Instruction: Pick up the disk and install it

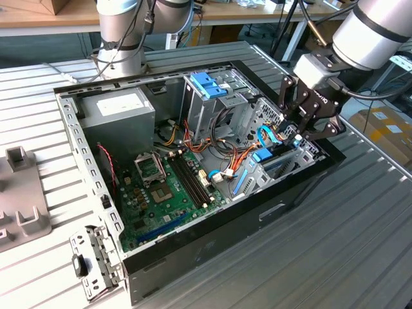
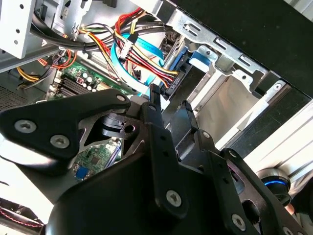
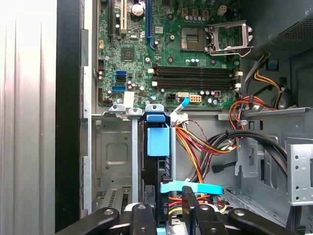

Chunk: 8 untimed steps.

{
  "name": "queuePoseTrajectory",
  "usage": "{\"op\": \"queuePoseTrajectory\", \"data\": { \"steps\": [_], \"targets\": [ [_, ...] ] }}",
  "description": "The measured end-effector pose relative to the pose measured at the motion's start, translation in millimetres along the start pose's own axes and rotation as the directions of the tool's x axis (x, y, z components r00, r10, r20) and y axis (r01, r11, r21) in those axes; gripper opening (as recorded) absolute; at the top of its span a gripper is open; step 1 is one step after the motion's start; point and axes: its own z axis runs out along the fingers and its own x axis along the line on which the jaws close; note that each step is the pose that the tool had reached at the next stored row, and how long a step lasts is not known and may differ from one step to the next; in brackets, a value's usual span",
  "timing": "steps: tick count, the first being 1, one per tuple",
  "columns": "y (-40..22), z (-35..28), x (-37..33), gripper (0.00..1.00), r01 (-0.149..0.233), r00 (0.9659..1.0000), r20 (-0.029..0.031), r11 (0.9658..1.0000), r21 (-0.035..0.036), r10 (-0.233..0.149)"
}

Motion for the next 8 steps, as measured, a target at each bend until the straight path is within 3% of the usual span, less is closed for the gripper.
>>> {"op": "queuePoseTrajectory", "data": {
  "steps": [4,8],
  "targets": [
    [-0.1,3.4,0.4,0.11,0.0,1.0,0.0005,1.0,-0.0019,0.0],
    [-0.5,9.6,1.1,0.11,-0.001,1.0,0.0007,1.0,-0.006,0.001]
  ]
}}
